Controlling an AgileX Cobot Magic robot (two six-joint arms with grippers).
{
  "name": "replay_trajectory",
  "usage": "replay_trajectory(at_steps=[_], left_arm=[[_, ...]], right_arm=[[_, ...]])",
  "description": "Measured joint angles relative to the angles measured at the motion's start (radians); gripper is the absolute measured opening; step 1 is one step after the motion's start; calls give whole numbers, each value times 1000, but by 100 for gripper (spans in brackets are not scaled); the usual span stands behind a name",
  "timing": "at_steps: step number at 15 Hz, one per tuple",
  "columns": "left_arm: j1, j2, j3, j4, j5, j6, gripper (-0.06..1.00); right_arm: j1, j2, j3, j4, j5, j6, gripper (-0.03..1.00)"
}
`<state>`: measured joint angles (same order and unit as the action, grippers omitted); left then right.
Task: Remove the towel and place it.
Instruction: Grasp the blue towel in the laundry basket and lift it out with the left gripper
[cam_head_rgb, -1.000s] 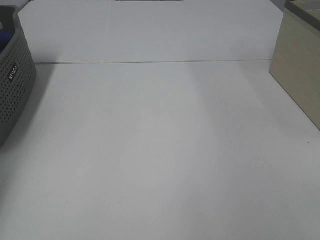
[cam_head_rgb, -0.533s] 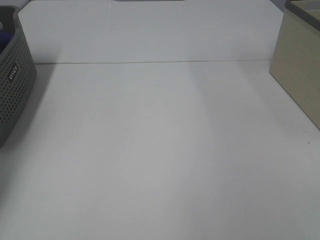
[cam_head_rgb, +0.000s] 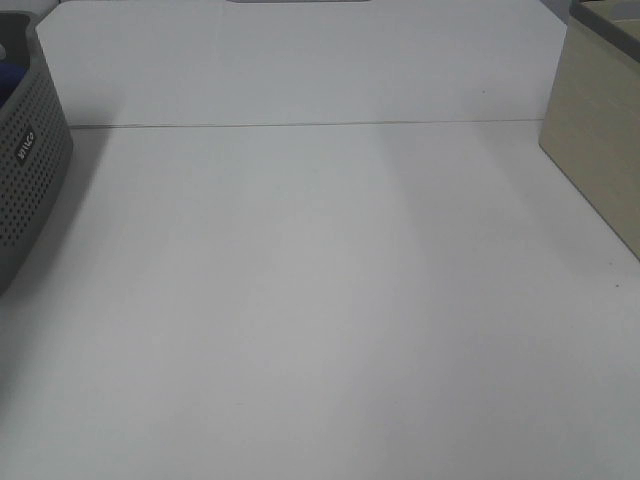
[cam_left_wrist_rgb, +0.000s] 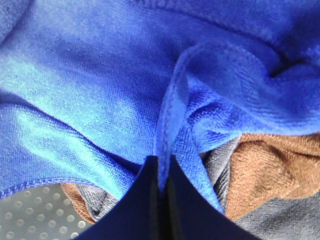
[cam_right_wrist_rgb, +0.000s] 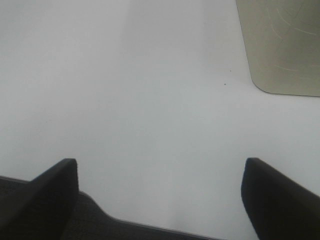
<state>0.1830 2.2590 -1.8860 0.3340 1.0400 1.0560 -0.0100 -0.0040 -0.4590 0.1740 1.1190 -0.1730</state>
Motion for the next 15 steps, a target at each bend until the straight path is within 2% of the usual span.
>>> replay_trajectory(at_steps=[4, 10, 15], left_arm=[[-1, -29, -2, 1, -27, -98, 0], [-9, -162, -109, 32, 47, -106, 0], [-77, -332, -130, 24, 110, -121, 0]], right_arm=[[0, 0, 0, 0, 0, 0, 86], [0, 0, 0, 0, 0, 0, 86], [0, 0, 0, 0, 0, 0, 86]])
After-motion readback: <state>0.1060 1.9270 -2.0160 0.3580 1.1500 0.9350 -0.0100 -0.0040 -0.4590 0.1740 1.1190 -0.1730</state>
